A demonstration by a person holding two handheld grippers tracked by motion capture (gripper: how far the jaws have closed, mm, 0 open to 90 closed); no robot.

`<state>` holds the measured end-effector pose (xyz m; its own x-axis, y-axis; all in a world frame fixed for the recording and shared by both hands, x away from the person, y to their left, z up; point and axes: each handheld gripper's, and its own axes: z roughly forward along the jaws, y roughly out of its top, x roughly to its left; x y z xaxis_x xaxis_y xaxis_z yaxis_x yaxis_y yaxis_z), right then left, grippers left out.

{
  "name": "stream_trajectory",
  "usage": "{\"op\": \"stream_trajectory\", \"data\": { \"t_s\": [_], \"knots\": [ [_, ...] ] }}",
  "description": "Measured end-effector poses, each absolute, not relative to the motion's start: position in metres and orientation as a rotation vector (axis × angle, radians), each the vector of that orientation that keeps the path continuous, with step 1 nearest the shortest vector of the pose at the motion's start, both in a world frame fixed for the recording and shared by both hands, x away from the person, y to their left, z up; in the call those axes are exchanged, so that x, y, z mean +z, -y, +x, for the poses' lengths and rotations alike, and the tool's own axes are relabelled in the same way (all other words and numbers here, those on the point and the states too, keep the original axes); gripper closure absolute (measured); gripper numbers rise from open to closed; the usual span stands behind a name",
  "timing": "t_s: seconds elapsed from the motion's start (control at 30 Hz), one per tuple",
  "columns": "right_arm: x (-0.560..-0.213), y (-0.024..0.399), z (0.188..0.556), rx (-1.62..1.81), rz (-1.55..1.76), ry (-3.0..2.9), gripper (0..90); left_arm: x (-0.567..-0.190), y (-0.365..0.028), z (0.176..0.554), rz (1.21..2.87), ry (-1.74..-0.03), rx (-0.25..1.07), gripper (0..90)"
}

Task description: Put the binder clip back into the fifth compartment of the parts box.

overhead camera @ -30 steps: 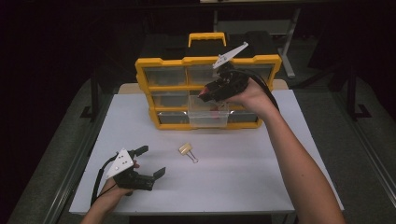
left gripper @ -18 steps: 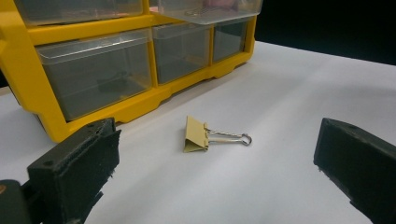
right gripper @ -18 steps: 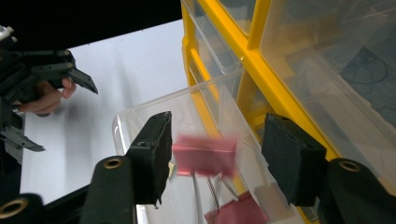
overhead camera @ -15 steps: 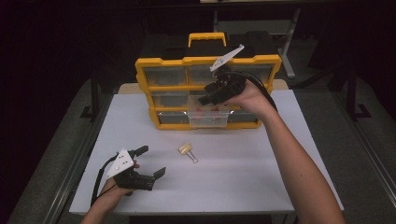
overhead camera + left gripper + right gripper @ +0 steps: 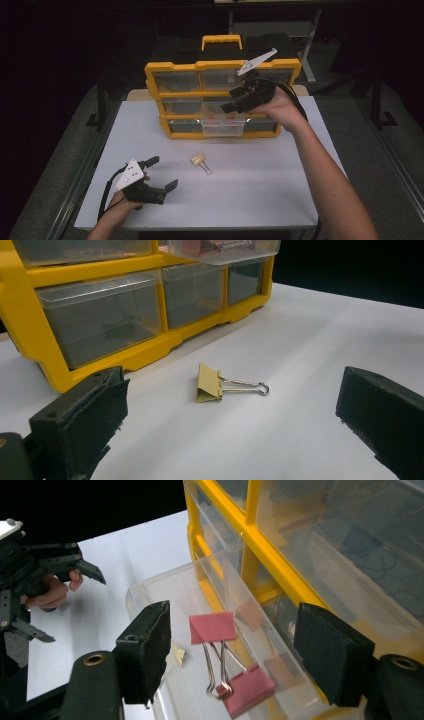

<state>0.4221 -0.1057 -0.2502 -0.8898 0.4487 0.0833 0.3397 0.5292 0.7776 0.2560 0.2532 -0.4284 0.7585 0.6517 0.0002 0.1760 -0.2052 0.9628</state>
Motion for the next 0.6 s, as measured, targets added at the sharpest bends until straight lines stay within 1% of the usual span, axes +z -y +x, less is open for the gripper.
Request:
{"op": "stream_trajectory", "data": {
  "t_s": [0.33, 0.6],
  "knots": [
    [-0.253, 0.124, 0.413, 1.307, 0.722, -2.606, 19.6, -0.429, -0.253, 0.256, 1.759, -0.657, 0.496, 0.0],
    [-0.26, 0.134, 0.405, 1.311, 0.737, -2.59, 14.2, -0.429, -0.254, 0.255, 1.75, -0.664, 0.495, 0.0]
  ]
}}
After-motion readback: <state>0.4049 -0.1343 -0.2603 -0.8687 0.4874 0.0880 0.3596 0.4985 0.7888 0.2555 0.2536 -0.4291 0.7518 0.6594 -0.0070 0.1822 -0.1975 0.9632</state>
